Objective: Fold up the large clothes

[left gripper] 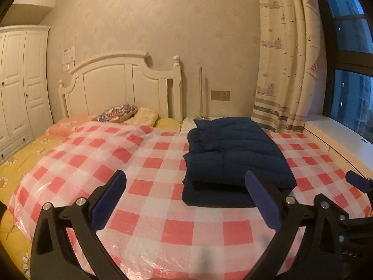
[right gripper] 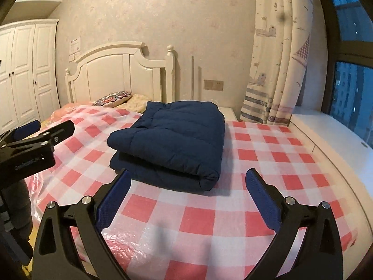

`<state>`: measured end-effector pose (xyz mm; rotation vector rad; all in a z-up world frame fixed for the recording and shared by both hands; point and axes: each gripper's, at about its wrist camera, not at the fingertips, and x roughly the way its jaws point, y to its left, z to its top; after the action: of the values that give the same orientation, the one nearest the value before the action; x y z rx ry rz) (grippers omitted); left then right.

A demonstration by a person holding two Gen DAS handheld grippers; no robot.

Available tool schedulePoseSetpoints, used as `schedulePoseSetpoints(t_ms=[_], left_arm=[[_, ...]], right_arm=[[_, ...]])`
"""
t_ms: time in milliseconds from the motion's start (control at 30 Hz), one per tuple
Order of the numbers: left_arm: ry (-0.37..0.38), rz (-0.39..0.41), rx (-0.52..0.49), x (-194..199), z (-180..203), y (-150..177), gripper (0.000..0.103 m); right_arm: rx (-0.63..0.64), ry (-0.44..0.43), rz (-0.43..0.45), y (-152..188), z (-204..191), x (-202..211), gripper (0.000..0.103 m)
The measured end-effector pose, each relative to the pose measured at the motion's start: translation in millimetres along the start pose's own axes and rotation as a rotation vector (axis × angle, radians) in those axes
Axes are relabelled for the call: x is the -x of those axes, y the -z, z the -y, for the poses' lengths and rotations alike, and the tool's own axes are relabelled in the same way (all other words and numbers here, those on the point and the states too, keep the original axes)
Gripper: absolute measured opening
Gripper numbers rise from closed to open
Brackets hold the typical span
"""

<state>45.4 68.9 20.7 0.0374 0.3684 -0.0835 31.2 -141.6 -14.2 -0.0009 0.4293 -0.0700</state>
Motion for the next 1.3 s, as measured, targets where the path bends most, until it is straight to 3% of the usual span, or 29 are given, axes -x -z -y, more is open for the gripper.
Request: schedulePoseSetpoints(t_ms=[533, 1300], left_arm=[[0.009, -0.013, -0.009, 1.1, 3.4, 2.0, 0.101], [0.009, -0.026, -0.006, -1.7, 2.2, 6.8, 0.101]], right_arm=[[0.027, 0.029, 0.059, -4.9, -7.0, 10.4, 0.097], [0.060, 0.050, 0.063, -2.4, -15.3, 9.0, 0.097]])
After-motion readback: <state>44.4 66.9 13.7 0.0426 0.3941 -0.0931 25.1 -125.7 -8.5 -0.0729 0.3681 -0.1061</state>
